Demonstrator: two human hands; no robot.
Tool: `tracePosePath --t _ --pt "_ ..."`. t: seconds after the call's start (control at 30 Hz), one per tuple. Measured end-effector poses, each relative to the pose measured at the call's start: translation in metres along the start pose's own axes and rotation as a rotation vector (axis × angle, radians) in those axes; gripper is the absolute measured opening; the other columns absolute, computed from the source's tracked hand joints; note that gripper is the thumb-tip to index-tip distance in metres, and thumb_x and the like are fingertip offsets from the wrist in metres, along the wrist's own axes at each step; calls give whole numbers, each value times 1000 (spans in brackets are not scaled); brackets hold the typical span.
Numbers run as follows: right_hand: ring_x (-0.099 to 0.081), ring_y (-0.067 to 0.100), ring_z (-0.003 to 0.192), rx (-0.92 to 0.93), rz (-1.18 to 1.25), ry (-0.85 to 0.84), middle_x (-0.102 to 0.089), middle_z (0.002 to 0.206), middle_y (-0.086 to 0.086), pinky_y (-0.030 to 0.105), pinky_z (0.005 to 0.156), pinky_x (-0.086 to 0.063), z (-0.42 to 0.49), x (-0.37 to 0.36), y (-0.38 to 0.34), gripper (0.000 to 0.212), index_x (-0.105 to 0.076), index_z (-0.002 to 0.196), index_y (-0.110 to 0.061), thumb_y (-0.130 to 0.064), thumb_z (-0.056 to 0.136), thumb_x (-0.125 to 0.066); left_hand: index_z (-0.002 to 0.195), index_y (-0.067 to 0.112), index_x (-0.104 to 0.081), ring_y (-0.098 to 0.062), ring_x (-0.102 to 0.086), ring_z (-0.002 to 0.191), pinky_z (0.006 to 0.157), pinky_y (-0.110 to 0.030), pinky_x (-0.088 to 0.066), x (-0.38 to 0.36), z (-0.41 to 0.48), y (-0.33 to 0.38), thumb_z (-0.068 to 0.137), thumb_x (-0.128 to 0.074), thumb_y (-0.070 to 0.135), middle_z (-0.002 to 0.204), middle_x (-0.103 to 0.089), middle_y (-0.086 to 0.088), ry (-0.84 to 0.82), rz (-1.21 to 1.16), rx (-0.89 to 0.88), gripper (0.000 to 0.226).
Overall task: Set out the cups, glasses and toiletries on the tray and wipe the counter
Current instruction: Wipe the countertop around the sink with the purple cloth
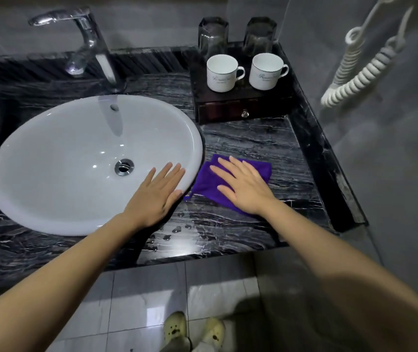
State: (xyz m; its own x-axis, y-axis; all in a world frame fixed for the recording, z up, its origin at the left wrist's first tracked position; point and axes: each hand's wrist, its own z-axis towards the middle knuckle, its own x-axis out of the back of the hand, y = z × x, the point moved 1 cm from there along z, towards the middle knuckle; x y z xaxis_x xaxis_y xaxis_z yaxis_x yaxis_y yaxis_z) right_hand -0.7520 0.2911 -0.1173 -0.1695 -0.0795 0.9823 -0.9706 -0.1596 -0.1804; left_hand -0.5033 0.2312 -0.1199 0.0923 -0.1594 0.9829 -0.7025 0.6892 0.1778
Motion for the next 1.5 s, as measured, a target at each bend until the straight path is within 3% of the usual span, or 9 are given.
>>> tracePosePath --t 0.27,0.47,0.8,1.03,1.13,1.33,1.5 --pt "-13 20 148 -3 -9 -2 -18 159 -5 41 120 -9 59 4 32 52 -20 148 -35 -44 99 -31 149 22 -7 -9 3 144 117 -33 6 -2 1 0 91 4 52 155 -3 9 0 24 -2 66" --pt "-12 19 148 -37 33 15 -20 159 -6 40 120 -7 86 9 33 51 -23 148 -34 -39 99 -34 149 21 -9 -11 1 145 117 -33 5 -4 2 0 92 -1 48 156 -10 6 10 15 1 63" --pt "-5 20 149 -169 95 22 -14 160 -1 38 121 0 34 -3 -34 56 -15 151 -21 -34 100 -30 149 18 -6 -14 0 146 118 -32 5 -3 1 2 88 10 53 158 -8 1 27 48 2 72" --pt "-6 23 148 -175 68 28 -16 160 2 41 121 0 -8 -16 -73 57 -16 151 -21 -41 97 -20 148 12 -9 -15 0 145 118 -33 1 -1 -9 7 80 16 63 158 -10 -4 45 -19 81 88" --pt "-9 23 148 -164 84 30 -19 159 1 41 121 -1 -22 -21 -92 65 -20 150 -25 -48 90 -11 147 11 -13 -11 3 142 118 -32 2 0 -27 -3 78 19 66 157 -12 -4 46 -19 96 94" --pt "-37 31 138 -208 73 87 -46 147 6 45 114 -14 -41 -32 -131 56 -45 139 -24 -45 89 -31 148 13 -14 -14 -2 145 118 -32 1 6 -55 -21 75 20 69 158 -12 -3 -4 -2 106 97" --pt "-42 31 135 -148 45 95 -51 143 5 43 112 -16 -53 -36 -148 50 -50 136 -25 -40 89 -37 147 13 -15 -15 -4 145 118 -31 0 5 -57 -21 78 20 67 157 -14 -2 3 16 97 95"
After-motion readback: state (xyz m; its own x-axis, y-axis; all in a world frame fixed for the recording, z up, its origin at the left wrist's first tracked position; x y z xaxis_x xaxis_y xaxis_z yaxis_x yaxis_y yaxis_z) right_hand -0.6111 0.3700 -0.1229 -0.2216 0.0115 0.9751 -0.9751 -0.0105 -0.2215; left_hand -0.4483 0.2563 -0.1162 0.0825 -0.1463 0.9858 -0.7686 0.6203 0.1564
